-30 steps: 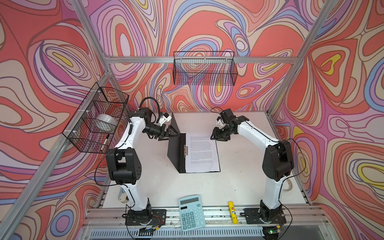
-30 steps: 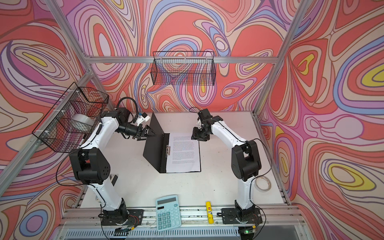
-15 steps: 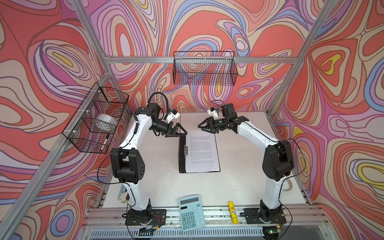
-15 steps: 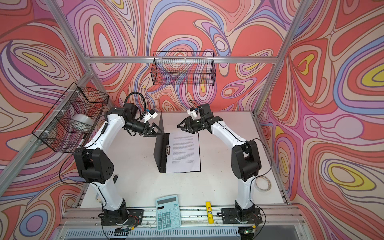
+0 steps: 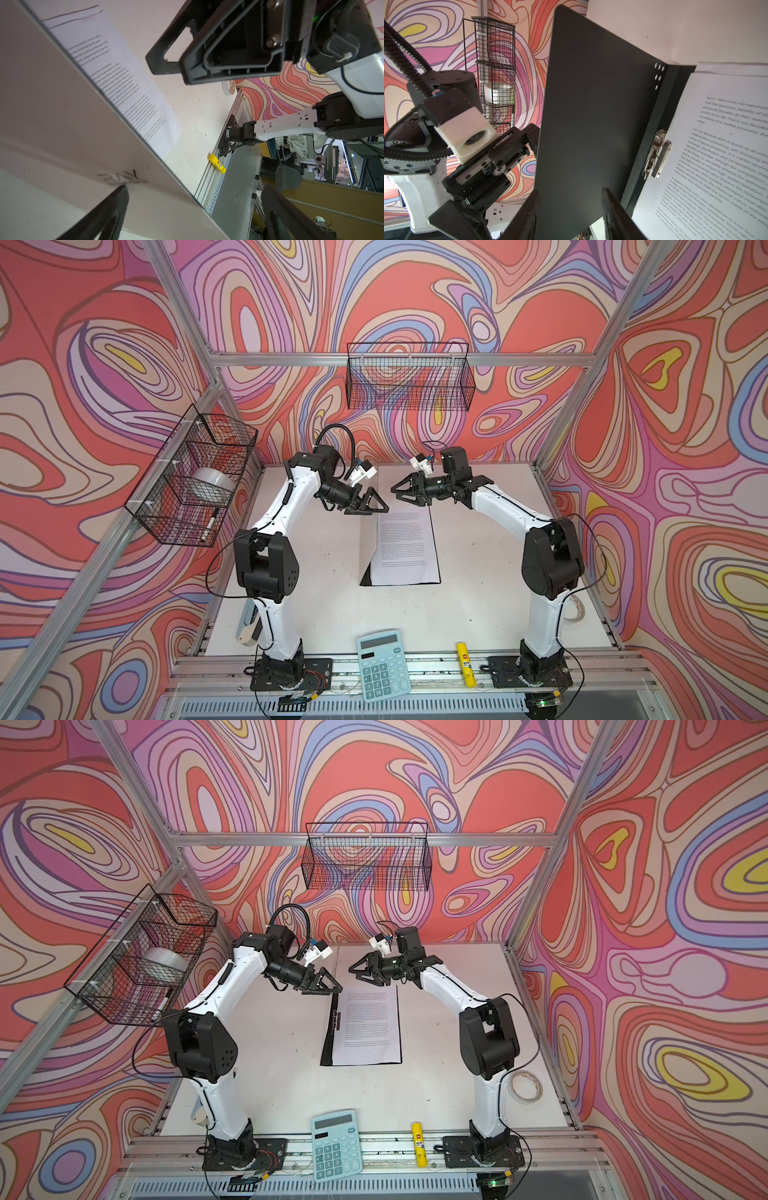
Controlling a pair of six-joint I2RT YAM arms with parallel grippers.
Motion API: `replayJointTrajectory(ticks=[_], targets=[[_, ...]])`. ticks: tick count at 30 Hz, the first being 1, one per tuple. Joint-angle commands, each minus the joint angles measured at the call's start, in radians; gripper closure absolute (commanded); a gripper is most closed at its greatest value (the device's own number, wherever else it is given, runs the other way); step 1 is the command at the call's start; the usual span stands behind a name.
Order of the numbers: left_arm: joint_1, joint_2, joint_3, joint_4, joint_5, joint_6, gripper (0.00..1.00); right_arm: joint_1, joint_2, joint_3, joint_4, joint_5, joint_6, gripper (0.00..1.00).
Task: Put the files into the folder
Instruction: 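Swing the cover over the sheets with the left gripper while the right rises, then lower the cover onto the sheets with the left gripper while the right guides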
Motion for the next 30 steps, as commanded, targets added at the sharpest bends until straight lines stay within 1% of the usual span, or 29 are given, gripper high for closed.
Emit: replayJointTrajectory(ticks=[1, 11, 15, 18, 22, 30], targets=[[-0.003, 0.016, 0.022, -0.009, 0.019, 0.003, 0.00, 0.006, 0.015, -0.019, 0.057, -0.035, 0.025, 0.49], [-0.017, 0.016, 0.013, -0.002, 0.026, -0.003, 0.00, 0.008, 0.021, -0.019, 0.090, -0.061, 0.050, 0.49], [-0.037, 0.021, 0.025, -0.003, 0.027, -0.002, 0.00, 0.009, 0.020, -0.021, 0.091, -0.063, 0.050, 0.49], [-0.063, 0.030, 0.040, -0.012, 0.006, 0.003, 0.00, 0.008, 0.018, -0.028, 0.092, -0.066, 0.049, 0.48], [-0.083, 0.031, 0.055, -0.008, -0.002, -0.003, 0.00, 0.008, 0.020, -0.029, 0.077, -0.065, 0.042, 0.48], [-0.083, 0.020, 0.078, -0.020, -0.016, 0.000, 0.00, 0.007, 0.032, -0.018, 0.022, -0.049, 0.012, 0.48]])
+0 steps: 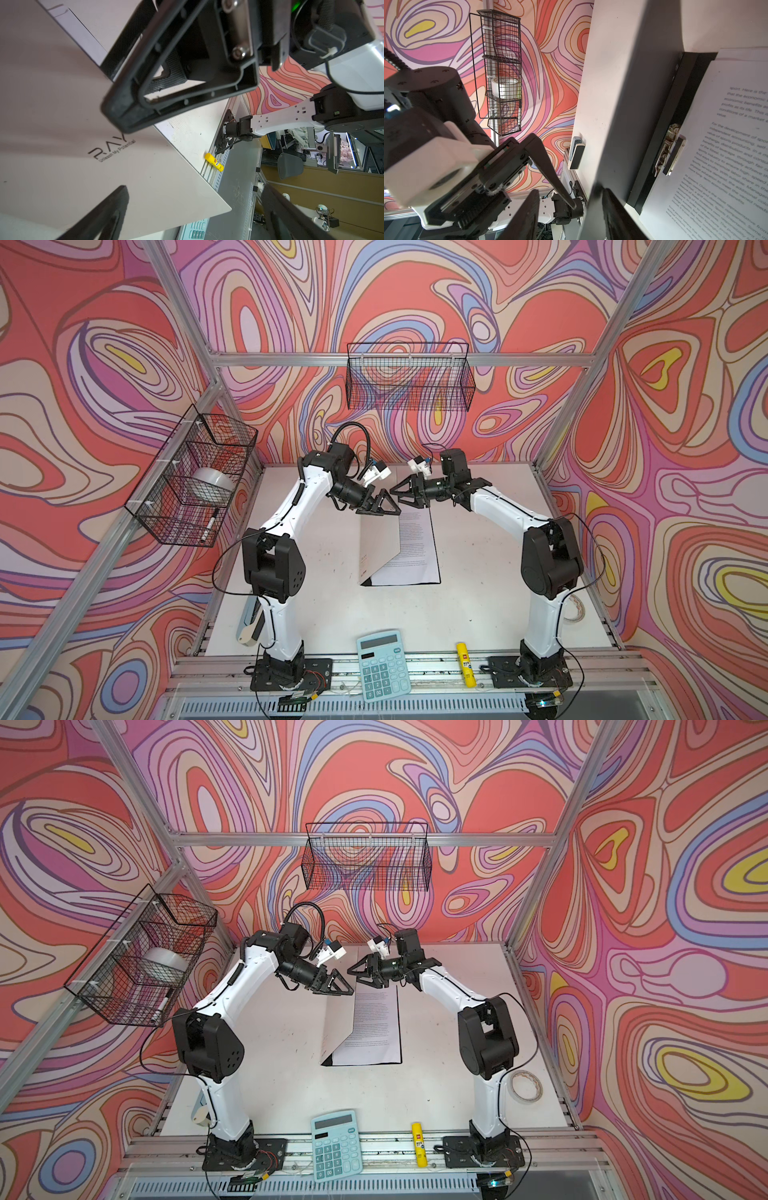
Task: Put the files into the folder
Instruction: 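Lower the cover onto the sheets with the left gripper while the right guides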
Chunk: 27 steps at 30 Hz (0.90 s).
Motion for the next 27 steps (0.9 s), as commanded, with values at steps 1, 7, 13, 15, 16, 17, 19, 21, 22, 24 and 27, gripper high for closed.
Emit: replayJointTrajectory(ticks=[1, 7, 13, 15, 16, 17, 19, 21, 22, 24, 27], targets=[[0.002, -0.003, 0.018, -0.023, -0.012, 0.016, 0.00, 0.006, 0.028, 0.002, -0.025, 0.002, -0.028, 0.48], [0.013, -0.023, 0.023, -0.031, -0.010, 0.029, 0.00, 0.007, 0.034, 0.026, -0.102, 0.016, -0.075, 0.48], [0.076, -0.081, -0.020, -0.030, -0.007, 0.041, 0.00, 0.006, 0.043, 0.067, -0.259, 0.076, -0.178, 0.48], [0.106, -0.102, -0.052, -0.025, -0.006, 0.042, 0.00, 0.005, 0.053, 0.097, -0.352, 0.126, -0.240, 0.48], [0.122, -0.114, -0.071, -0.020, -0.007, 0.045, 0.00, 0.005, 0.058, 0.110, -0.398, 0.152, -0.273, 0.48], [0.136, -0.126, -0.087, -0.020, -0.012, 0.049, 0.00, 0.005, 0.058, 0.113, -0.421, 0.170, -0.290, 0.49], [0.160, -0.148, -0.123, -0.016, -0.024, 0.060, 0.00, 0.000, 0.058, 0.109, -0.465, 0.215, -0.323, 0.48], [0.172, -0.167, -0.156, -0.009, -0.041, 0.068, 0.00, -0.003, 0.056, 0.101, -0.490, 0.253, -0.345, 0.48], [0.174, -0.178, -0.176, -0.001, -0.050, 0.071, 0.00, -0.006, 0.054, 0.093, -0.497, 0.270, -0.351, 0.48], [0.174, -0.194, -0.215, 0.024, -0.060, 0.067, 0.00, -0.011, 0.046, 0.081, -0.515, 0.317, -0.368, 0.48], [0.175, -0.202, -0.258, 0.057, -0.065, 0.049, 0.00, -0.014, 0.047, 0.078, -0.563, 0.403, -0.403, 0.48]])
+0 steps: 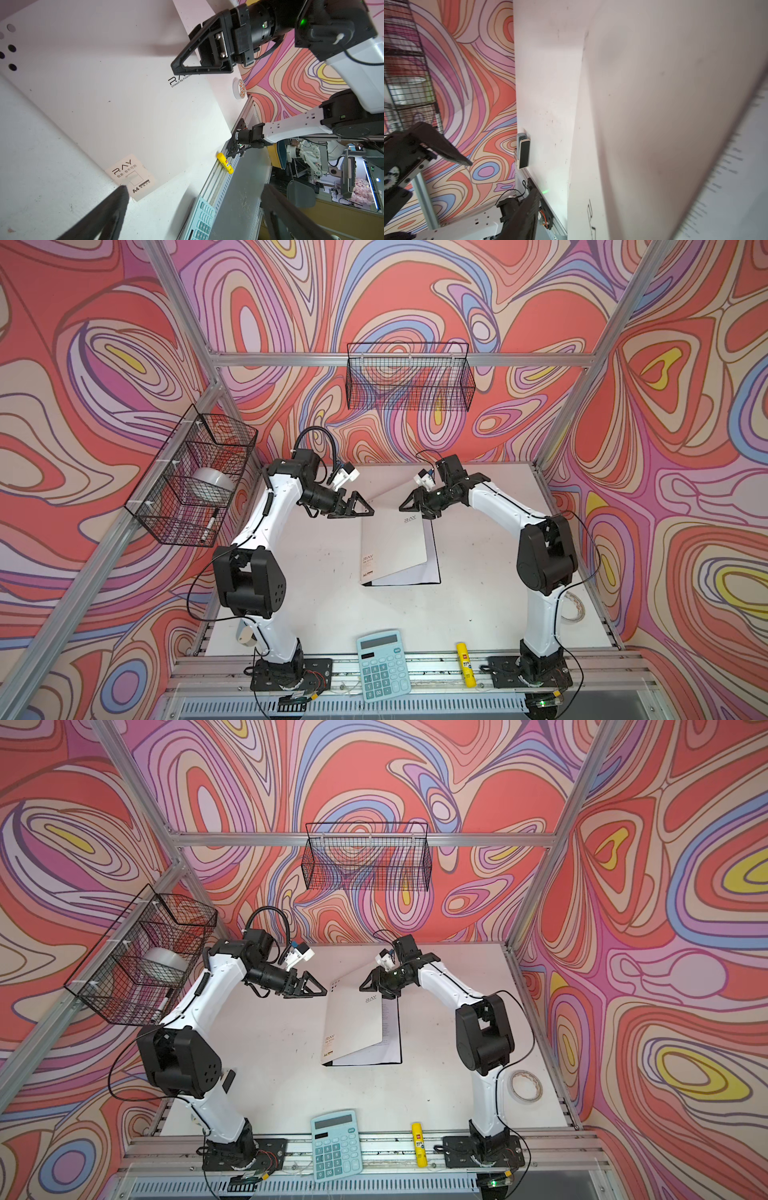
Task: Put the files into the folder
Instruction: 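Lower the cover onto the sheets with the left gripper while the right guides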
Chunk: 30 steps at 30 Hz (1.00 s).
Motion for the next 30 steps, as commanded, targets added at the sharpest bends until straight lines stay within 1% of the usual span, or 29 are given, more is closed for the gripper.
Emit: replayJointTrajectory(ticks=[1, 12, 18, 25, 27, 30], targets=[[-0.002, -0.024, -0.038, 0.039, -0.013, 0.017, 0.00, -0.007, 0.004, -0.010, -0.089, 0.144, -0.074, 0.48], [-0.002, 0.009, -0.064, 0.045, -0.030, 0.025, 0.00, -0.012, 0.004, -0.094, -0.108, 0.348, -0.110, 0.47], [0.000, 0.020, -0.082, 0.058, -0.022, 0.027, 0.00, -0.013, -0.002, -0.139, -0.109, 0.417, -0.116, 0.46], [0.000, 0.037, -0.086, 0.056, -0.011, 0.033, 0.00, -0.018, 0.010, -0.174, -0.106, 0.471, -0.109, 0.45], [-0.001, 0.041, -0.085, 0.055, -0.009, 0.034, 0.00, -0.018, 0.015, -0.182, -0.106, 0.504, -0.104, 0.45], [0.000, 0.044, -0.089, 0.054, -0.007, 0.039, 0.00, -0.018, 0.027, -0.186, -0.101, 0.507, -0.100, 0.45]])
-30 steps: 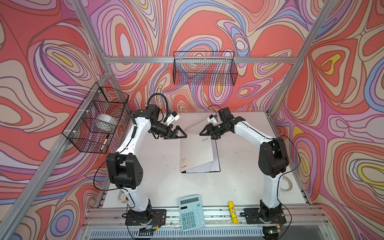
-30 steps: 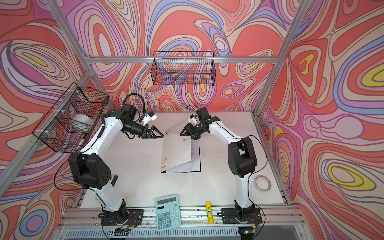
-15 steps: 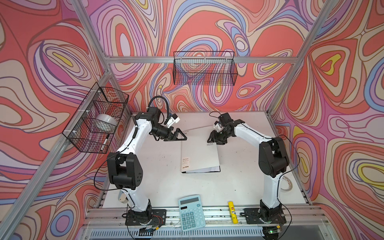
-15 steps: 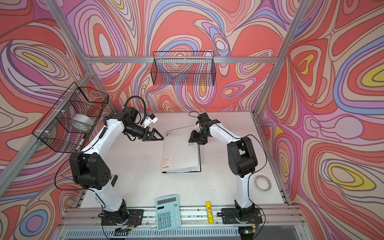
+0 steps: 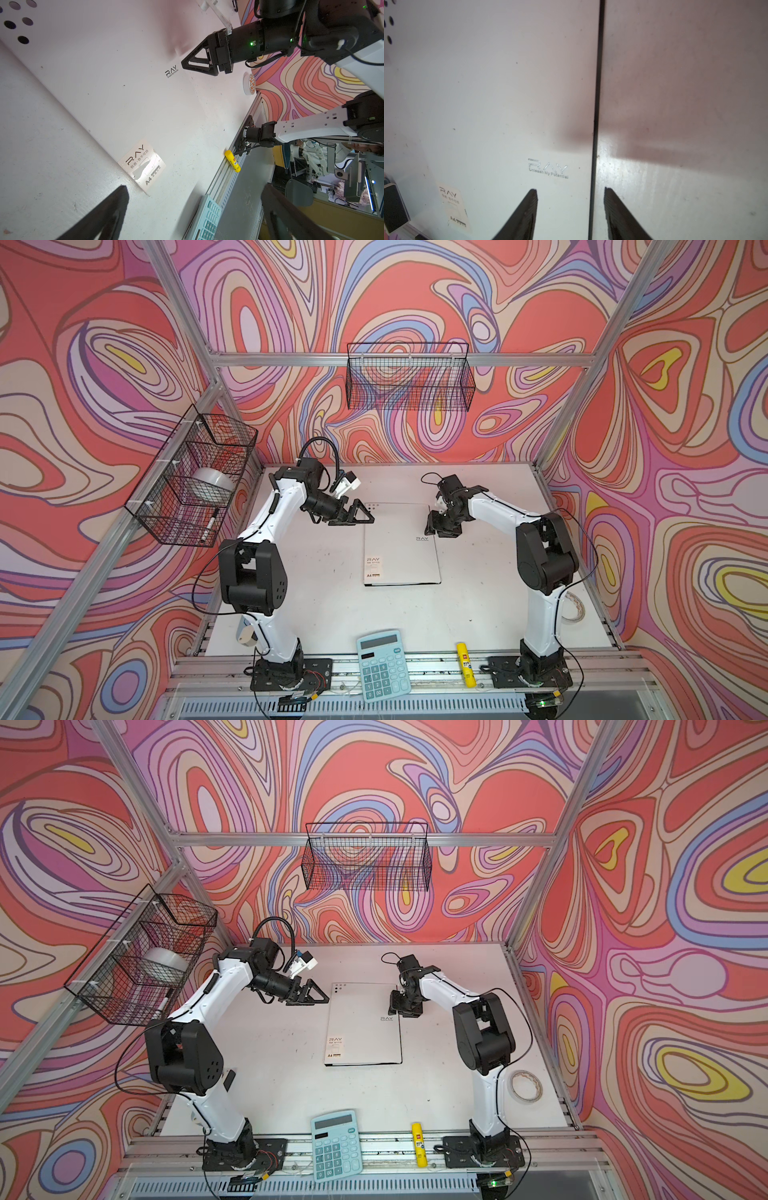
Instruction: Put the files into the folder
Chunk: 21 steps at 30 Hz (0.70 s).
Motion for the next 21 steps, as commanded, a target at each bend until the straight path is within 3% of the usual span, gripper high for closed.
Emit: replayJointTrajectory(ticks=[1, 21], targets=[[0.001, 0.014, -0.014, -0.008, 0.021, 0.039, 0.00, -0.005, 0.027, -0.016, 0.008, 0.037, 0.001, 0.45], [0.017, 0.000, -0.010, 0.006, 0.022, 0.015, 0.00, 0.000, 0.058, -0.071, 0.090, -0.081, 0.052, 0.48]])
